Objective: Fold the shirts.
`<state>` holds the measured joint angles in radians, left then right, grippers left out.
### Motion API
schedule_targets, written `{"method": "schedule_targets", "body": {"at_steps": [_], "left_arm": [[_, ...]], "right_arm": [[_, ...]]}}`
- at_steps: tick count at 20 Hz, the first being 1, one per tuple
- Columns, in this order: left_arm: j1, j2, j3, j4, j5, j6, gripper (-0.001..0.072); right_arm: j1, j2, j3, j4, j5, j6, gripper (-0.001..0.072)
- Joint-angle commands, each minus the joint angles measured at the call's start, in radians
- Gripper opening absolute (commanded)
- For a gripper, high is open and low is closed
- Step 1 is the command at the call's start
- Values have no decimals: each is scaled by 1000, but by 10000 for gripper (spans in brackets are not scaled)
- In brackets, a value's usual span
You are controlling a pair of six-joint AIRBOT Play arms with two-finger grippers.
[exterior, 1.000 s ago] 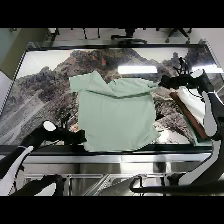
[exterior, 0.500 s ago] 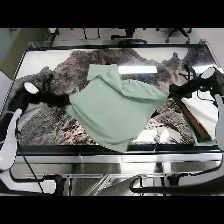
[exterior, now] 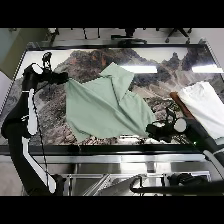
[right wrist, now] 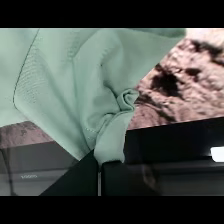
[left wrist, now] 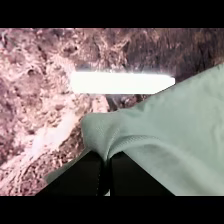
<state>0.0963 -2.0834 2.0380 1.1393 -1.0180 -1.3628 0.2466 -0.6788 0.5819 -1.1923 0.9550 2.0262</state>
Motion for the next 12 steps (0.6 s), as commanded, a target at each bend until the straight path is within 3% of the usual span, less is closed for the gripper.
{"method": "schedule_targets", "body": {"at_steps": [1, 2, 3, 7, 10, 12], "left_arm": [[13, -7, 37, -99, -4, 0, 63], [29, -1, 82, -145, -96, 1, 400], [47, 21, 102, -181, -177, -1, 679], [145, 232, -94, -197, -381, -12, 659], [197, 394, -342, -198, -471, -19, 659], [201, 521, -592, -198, -476, -11, 659]], "right_arm": [[89, 56, -80, 10, -177, 82, 91], [75, 58, -55, 10, -150, 44, 277], [50, 60, -15, 8, -80, 7, 329], [-239, 40, 219, -45, 265, -241, 323], [-495, -37, 329, 37, 261, -514, 323], [-615, -137, 373, 204, 245, -691, 324]]}}
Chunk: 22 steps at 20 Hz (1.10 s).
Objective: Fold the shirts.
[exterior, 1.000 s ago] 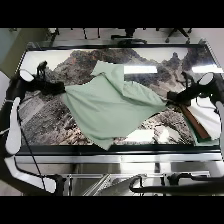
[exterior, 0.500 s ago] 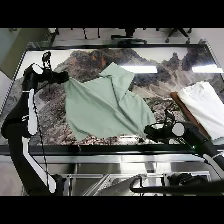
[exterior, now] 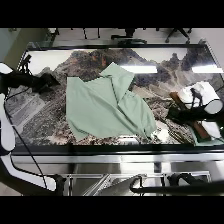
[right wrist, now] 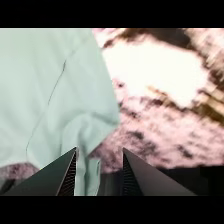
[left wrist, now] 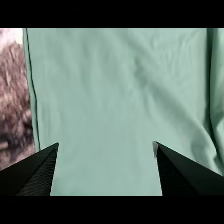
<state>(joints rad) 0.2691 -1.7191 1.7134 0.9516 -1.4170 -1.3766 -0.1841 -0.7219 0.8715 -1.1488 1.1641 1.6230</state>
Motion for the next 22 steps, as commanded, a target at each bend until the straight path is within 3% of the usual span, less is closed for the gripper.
{"method": "schedule_targets", "body": {"at_steps": [1, 3, 5, 10, 14, 17, 19, 22], "left_arm": [[29, 211, -389, -10, -67, 11, 659], [29, 321, -671, -11, -40, 19, 659], [27, 397, -885, -13, -7, 26, 659], [14, 541, -1188, -33, 214, 26, 658], [14, 526, -1249, -225, 338, 107, 657], [9, 439, -1238, -331, 344, 193, 403], [4, 385, -1203, -315, 343, 203, 234], [11, 347, -1146, -315, 339, 209, 231]], "right_arm": [[-217, -155, 97, 269, 37, -374, 324], [-226, -272, 119, 426, 38, -511, 324], [-209, -392, 151, 526, 37, -581, 324], [-150, -579, 242, 544, 32, -604, 323], [-130, -619, 256, 541, -13, -607, 323], [-130, -625, 256, 540, -12, -633, 323], [-130, -626, 256, 540, -12, -634, 323], [-130, -626, 256, 540, -12, -655, 324]]}}
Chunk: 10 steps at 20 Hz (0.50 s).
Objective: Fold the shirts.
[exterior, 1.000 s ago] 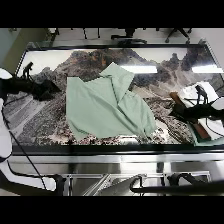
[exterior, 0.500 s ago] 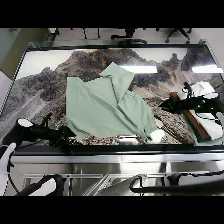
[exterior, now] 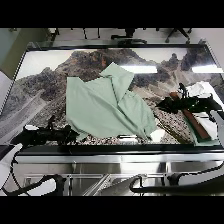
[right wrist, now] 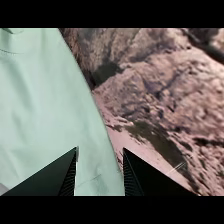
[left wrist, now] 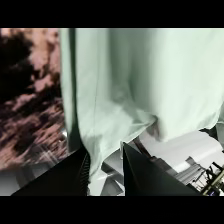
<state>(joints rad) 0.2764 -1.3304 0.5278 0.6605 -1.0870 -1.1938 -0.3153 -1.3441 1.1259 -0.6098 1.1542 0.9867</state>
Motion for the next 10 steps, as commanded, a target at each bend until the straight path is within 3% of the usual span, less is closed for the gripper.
{"method": "schedule_targets", "body": {"at_steps": [1, 2, 6, 10], "left_arm": [[16, -41, 62, -22, -1, 27, 101], [33, -41, 89, -18, -21, 39, 17], [122, -41, 236, 166, -150, -40, 16], [183, -41, 321, 311, -217, -73, 16]], "right_arm": [[1, -3, 2, -1, -2, -19, 324], [1, -3, 2, -21, -2, -19, 324], [18, -3, 0, -129, 6, -18, 324], [101, -9, -2, -132, 5, -19, 324]]}}
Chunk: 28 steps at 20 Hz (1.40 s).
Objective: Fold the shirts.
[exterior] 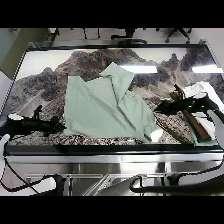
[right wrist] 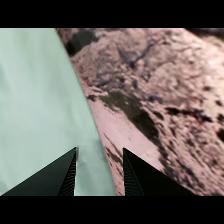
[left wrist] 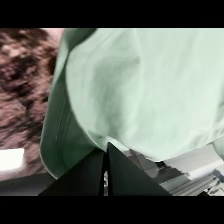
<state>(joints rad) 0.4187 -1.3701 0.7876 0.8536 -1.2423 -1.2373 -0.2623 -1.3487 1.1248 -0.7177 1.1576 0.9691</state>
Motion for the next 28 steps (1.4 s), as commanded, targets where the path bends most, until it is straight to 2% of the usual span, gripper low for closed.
{"method": "schedule_targets", "body": {"at_steps": [1, 7, 9, 11, 15, 20, 24, 28], "left_arm": [[52, -1, 69, 139, -63, -29, 16], [122, -1, 78, 160, -141, -27, 32], [145, -1, 78, 167, -177, -28, 550], [168, -1, 78, 188, -183, -27, 558], [181, -2, 77, 218, -87, -28, 547], [87, -57, 77, 217, -14, -16, 531], [61, -178, 90, 215, -31, 23, 532], [57, -270, 149, 34, -143, 146, 531]], "right_arm": [[70, -11, -1, -24, 2, -1, 324], [111, -37, 0, -20, -2, 3, 323], [111, -37, 0, -20, -2, 3, 323], [111, -37, 0, -20, -2, 3, 323], [111, -37, 0, -20, -3, 3, 323], [111, -37, 0, -20, -6, 2, 323], [111, -37, 0, -20, -5, 3, 323], [113, -37, 0, -19, -5, 2, 323]]}}
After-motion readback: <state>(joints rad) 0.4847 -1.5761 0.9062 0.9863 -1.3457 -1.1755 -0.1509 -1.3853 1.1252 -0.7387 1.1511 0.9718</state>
